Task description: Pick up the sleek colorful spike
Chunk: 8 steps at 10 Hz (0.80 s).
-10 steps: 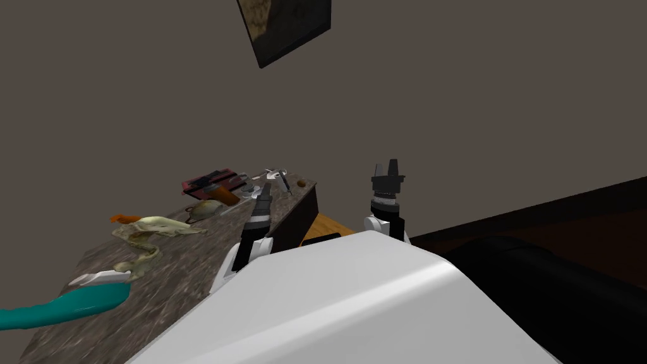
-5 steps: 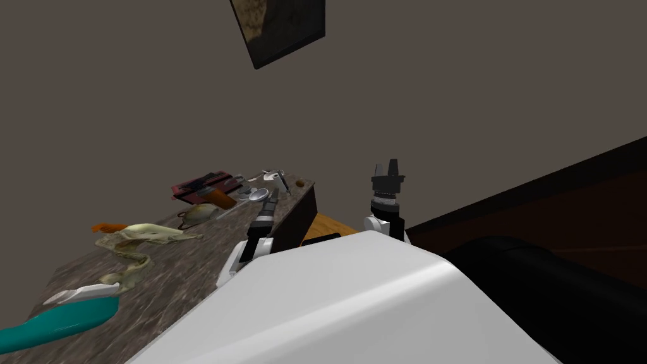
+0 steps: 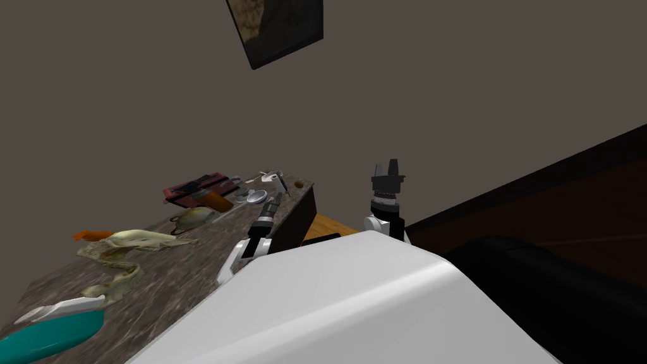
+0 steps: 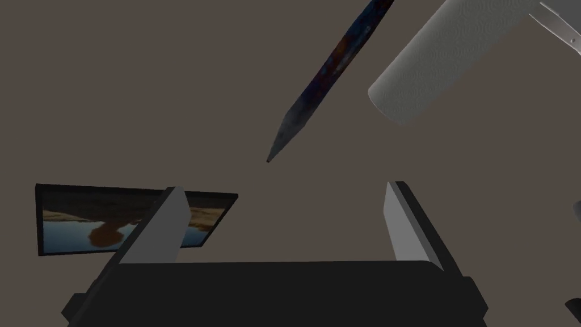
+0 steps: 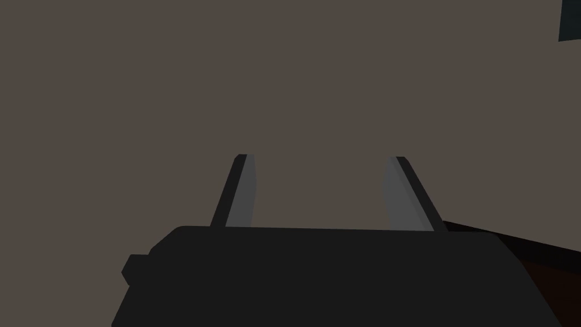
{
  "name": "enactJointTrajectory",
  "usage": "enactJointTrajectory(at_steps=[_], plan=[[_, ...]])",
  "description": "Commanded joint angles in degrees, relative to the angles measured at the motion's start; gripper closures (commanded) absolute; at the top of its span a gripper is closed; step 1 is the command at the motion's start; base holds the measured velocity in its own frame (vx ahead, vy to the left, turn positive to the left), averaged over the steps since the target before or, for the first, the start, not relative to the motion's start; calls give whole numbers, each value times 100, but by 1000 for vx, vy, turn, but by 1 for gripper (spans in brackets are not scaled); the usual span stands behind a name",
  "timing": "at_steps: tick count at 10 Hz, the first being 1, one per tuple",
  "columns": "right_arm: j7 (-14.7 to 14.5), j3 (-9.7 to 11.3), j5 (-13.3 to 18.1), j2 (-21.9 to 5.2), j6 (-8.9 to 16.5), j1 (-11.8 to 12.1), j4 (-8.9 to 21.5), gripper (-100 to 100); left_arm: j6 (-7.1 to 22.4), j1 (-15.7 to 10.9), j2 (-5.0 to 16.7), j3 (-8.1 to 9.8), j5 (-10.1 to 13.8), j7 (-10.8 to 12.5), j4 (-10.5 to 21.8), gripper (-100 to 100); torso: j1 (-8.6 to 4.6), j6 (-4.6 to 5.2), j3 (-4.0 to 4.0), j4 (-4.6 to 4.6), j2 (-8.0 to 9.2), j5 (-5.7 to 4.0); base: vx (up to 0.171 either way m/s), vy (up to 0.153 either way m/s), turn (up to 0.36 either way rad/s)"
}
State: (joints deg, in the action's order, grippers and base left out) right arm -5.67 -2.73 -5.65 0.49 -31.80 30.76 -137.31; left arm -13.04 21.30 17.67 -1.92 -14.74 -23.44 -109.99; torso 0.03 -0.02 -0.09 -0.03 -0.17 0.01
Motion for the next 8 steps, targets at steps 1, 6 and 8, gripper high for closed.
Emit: enactJointTrajectory(at_steps=[1, 6, 8], plan=[[0, 0, 0, 0, 0, 0, 0, 0, 62, -120, 123, 14, -156, -115, 192, -100, 0, 0, 0, 0, 0, 0, 40, -12, -5], [0, 0, 0, 0, 0, 1, 0, 0, 62, -445, 634, 55, -699, -474, 740, -100, -20, 0, -14, -5, -24, -5, 79, -40, 27], [0, 0, 0, 0, 0, 1, 0, 0, 31, -595, 870, 62, -946, -625, 947, -100, -17, -1, -16, -6, -27, -4, 114, -44, 49]])
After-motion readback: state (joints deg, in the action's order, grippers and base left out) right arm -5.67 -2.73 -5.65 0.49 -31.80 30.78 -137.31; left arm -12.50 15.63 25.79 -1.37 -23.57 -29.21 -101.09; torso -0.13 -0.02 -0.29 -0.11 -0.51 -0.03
